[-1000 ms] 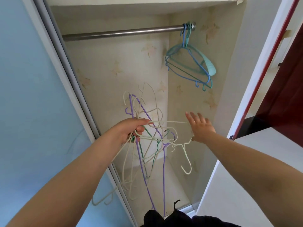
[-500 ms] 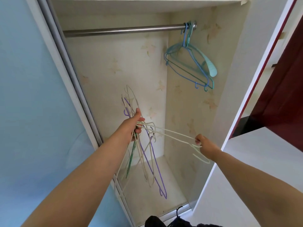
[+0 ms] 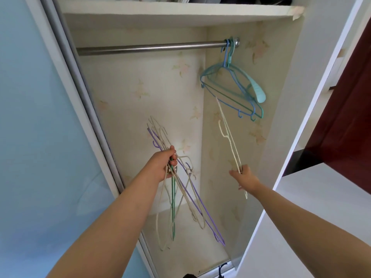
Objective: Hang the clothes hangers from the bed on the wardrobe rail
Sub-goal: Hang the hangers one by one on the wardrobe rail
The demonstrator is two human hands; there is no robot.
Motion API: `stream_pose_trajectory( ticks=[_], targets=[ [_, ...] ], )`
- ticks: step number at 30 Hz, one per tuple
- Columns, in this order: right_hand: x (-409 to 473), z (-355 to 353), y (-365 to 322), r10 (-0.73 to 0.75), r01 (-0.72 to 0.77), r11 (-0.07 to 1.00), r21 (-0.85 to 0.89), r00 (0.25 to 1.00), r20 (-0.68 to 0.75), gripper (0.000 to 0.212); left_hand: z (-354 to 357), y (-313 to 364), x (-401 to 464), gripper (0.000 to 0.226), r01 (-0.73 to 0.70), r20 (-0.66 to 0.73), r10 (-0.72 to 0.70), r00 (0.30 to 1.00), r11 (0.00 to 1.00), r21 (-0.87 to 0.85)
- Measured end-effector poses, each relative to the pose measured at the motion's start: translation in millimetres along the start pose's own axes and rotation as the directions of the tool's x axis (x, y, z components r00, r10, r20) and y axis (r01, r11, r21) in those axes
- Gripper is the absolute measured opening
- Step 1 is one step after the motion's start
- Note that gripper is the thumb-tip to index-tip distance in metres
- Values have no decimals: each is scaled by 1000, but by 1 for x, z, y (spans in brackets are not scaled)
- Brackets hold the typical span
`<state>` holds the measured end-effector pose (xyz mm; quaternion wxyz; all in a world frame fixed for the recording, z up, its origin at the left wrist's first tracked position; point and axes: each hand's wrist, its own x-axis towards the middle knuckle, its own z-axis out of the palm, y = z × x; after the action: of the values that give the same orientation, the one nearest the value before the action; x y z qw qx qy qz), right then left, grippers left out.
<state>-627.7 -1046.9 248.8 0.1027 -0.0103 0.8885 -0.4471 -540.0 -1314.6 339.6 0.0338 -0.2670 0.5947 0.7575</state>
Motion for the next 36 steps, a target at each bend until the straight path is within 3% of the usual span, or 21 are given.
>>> stream_pose_trajectory(
  ticks=[4,6,10,14,19,24,28,31,33,34,36],
  targets=[
    [1,-7,-56,-142,140,990,31,988,56,35,4,11,7,33,-39,-47,40,998,999,22],
    [1,-15,-84,-181,167,974,156,980,83,36,6,16,8,29,-75,-70,76,995,997,20],
    [9,-38,-142,-240,149,838,525,965,108,6,8,27,8,19,-151,-119,143,983,987,-64],
    [26,-69,-192,-232,109,752,650,967,106,33,13,42,5,23,-167,-128,151,980,977,-129],
    [55,-93,-234,-68,-60,761,646,983,170,46,19,60,1,25,-172,-103,149,983,951,-258],
    [66,-97,-232,144,-218,752,622,975,167,48,18,62,-2,24,-214,-59,206,977,922,-322],
    [66,-106,-222,196,-178,607,774,978,72,53,13,57,-4,22,-252,-3,257,966,943,-218],
    [58,-98,-211,175,-144,706,693,984,26,67,11,53,-4,21,-261,50,273,961,951,-164],
    [47,-79,-197,176,-15,830,558,955,-237,78,10,52,-3,20,-271,81,289,954,946,-180],
    [38,-67,-188,112,118,860,497,905,-410,76,10,51,-3,20,-272,93,293,951,943,-190],
    [14,-39,-168,-105,374,860,347,795,-598,54,10,48,-2,19,-263,115,292,950,941,-211]
  ],
)
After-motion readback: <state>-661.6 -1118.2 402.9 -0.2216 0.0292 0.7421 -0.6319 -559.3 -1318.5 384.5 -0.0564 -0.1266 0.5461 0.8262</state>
